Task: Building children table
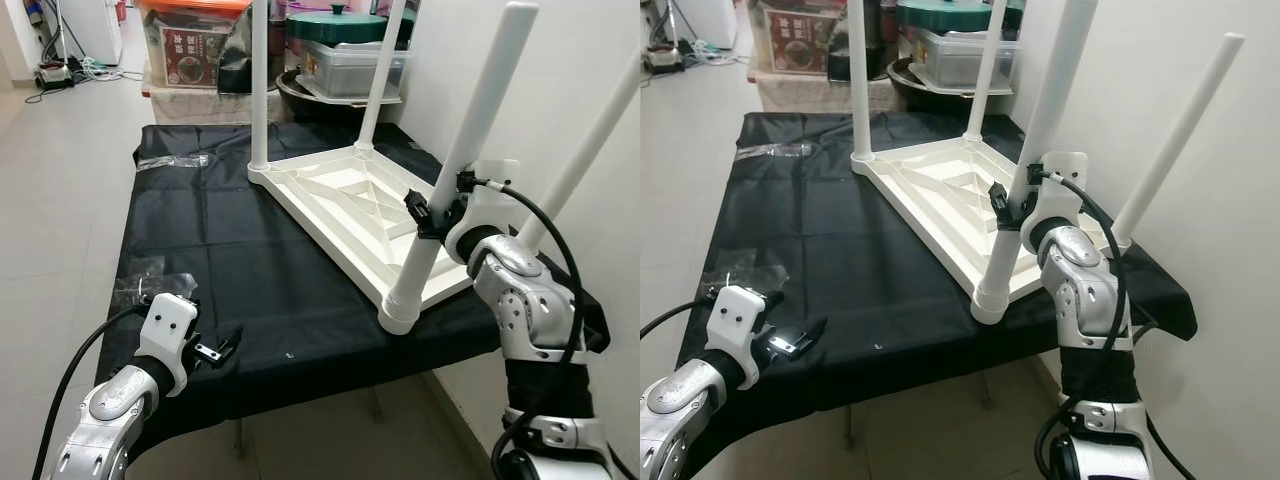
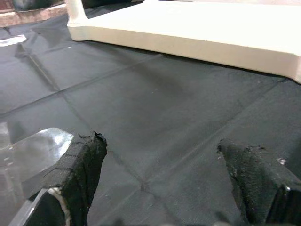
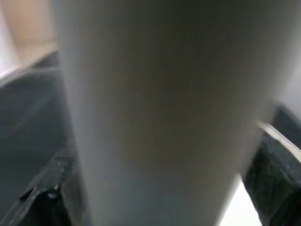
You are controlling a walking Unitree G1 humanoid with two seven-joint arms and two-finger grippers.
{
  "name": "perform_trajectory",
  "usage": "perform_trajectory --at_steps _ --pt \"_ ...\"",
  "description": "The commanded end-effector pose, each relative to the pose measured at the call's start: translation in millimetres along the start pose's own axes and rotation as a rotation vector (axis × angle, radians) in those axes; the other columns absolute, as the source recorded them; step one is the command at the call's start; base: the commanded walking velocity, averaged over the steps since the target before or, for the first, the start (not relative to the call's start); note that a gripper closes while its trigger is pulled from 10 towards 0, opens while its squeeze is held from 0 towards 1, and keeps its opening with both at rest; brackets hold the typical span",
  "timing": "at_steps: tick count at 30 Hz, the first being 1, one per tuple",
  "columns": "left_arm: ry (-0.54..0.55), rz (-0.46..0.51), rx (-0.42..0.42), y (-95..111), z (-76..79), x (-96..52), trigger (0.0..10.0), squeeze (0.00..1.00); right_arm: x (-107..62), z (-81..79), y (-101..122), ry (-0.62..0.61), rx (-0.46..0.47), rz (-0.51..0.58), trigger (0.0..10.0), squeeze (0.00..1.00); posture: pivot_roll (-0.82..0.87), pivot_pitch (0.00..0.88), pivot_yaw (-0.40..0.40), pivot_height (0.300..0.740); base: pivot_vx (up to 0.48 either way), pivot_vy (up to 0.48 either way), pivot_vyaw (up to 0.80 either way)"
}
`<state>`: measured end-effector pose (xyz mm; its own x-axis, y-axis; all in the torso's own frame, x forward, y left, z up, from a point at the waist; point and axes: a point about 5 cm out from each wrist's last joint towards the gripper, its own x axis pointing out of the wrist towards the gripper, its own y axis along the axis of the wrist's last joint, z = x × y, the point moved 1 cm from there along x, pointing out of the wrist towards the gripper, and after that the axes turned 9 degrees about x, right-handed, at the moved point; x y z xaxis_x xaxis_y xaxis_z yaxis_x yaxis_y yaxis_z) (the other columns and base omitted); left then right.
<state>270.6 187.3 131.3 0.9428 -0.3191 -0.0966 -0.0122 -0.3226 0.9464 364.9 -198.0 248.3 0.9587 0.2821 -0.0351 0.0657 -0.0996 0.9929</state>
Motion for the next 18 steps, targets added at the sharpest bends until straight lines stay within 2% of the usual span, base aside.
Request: perform_trajectory --at_steps 1,5,6,7,8,9,18 --pt "-0.015 -0.01 0.001 -4 3.9 2.3 10.0 0.0 1.6 4.9 -4 0.194 -0.013 -0.054 10.0 0.0 0.08 0.0 -0.137 0.74 0.0 0.0 0.0" --pt "-0.014 -0.009 0.0 -4 4.4 2.4 10.0 0.0 0.7 8.0 -7 0.248 -0.004 -0.069 10.0 0.0 0.08 0.0 -0.139 0.74 0.0 0.0 0.0" --pt "-0.013 -0.008 0.001 -4 4.4 2.3 10.0 0.0 -0.3 11.1 -11 0.282 -0.001 -0.088 3.3 0.0 0.08 0.0 -0.139 0.74 0.0 0.0 0.0" --pt "-0.013 -0.008 0.001 -4 4.2 2.1 10.0 0.0 -1.2 13.8 -15 0.303 0.0 -0.105 2.2 0.0 0.08 0.0 -0.139 0.74 0.0 0.0 0.0" --pt "-0.013 -0.008 0.001 -4 4.2 2.1 10.0 0.0 -1.2 13.8 -15 0.303 0.0 -0.105 2.2 0.0 0.08 0.0 -0.139 0.74 0.0 0.0 0.0" --pt "-0.012 -0.008 0.002 -4 4.0 1.8 10.0 0.0 -2.4 16.5 -18 0.324 0.009 -0.119 0.0 0.0 0.08 0.0 -0.139 0.74 0.0 0.0 0.0" --pt "-0.01 -0.007 0.008 -5 2.7 0.0 10.0 0.0 -2.5 34.7 -26 0.366 0.049 -0.126 0.0 0.0 0.1 0.0 -0.141 0.74 0.0 0.0 0.0"
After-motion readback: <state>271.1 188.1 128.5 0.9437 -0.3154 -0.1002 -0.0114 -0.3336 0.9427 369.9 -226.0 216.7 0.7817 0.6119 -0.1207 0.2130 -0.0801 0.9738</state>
